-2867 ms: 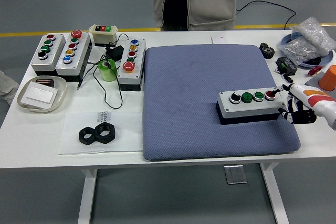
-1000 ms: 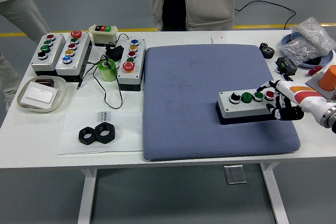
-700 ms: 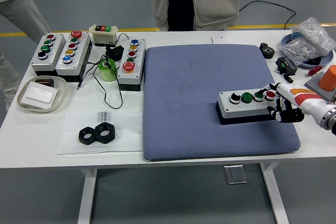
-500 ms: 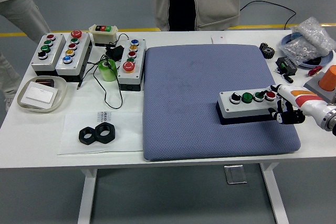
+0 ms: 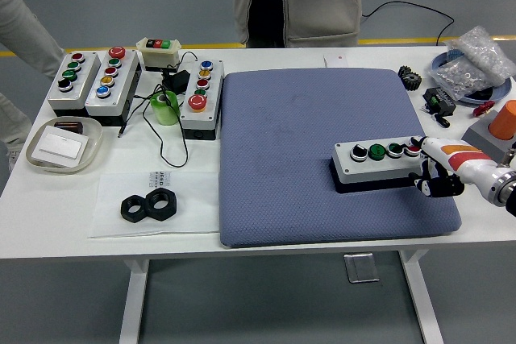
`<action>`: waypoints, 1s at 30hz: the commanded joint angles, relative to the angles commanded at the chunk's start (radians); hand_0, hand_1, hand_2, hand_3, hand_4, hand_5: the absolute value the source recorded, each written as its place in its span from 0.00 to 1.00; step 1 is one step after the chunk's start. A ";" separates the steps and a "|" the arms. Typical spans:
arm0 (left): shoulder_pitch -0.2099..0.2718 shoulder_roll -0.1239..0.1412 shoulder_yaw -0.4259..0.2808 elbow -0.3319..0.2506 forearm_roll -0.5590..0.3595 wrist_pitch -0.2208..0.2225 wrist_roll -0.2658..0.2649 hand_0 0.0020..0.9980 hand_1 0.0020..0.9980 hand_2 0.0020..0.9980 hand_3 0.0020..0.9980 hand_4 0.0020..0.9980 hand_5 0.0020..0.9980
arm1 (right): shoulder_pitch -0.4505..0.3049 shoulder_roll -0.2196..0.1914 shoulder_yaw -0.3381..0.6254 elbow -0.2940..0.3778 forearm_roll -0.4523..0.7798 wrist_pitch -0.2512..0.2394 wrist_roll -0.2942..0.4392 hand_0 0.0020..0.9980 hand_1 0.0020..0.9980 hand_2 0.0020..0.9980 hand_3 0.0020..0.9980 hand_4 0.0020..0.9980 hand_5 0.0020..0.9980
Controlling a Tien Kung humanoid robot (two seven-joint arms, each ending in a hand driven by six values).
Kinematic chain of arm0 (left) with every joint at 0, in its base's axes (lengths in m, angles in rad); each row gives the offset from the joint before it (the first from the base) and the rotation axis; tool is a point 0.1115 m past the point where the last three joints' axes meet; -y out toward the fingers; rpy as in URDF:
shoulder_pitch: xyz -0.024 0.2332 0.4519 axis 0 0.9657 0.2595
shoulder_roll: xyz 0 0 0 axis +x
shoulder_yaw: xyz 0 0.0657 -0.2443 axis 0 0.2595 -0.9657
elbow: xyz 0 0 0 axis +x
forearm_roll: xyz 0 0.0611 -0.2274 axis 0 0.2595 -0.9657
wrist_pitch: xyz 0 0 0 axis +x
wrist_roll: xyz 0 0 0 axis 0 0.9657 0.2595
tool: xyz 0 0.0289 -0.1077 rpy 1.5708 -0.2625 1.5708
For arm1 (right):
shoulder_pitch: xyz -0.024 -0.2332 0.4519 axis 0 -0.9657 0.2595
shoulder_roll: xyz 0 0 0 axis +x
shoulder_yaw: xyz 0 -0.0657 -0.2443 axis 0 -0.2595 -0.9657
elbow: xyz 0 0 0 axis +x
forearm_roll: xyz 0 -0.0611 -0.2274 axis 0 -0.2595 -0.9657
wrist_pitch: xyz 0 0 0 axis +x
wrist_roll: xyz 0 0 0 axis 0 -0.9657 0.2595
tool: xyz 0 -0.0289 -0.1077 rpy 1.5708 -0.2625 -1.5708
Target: Pick up the button,place it on the desk,press the button,press the button
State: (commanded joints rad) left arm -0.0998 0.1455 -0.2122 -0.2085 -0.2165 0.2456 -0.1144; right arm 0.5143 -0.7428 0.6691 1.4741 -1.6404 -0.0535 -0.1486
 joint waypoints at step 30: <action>0.010 -0.001 -0.009 0.002 0.013 0.002 0.002 0.70 0.83 0.89 0.83 0.65 1.00 | -0.143 -0.009 0.347 0.113 0.362 -0.209 0.171 0.93 0.88 0.99 1.00 0.67 0.37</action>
State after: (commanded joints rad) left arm -0.0900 0.1449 -0.2210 -0.2062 -0.2036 0.2475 -0.1121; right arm 0.3713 -0.7517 1.0159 1.5870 -1.2787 -0.2623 0.0229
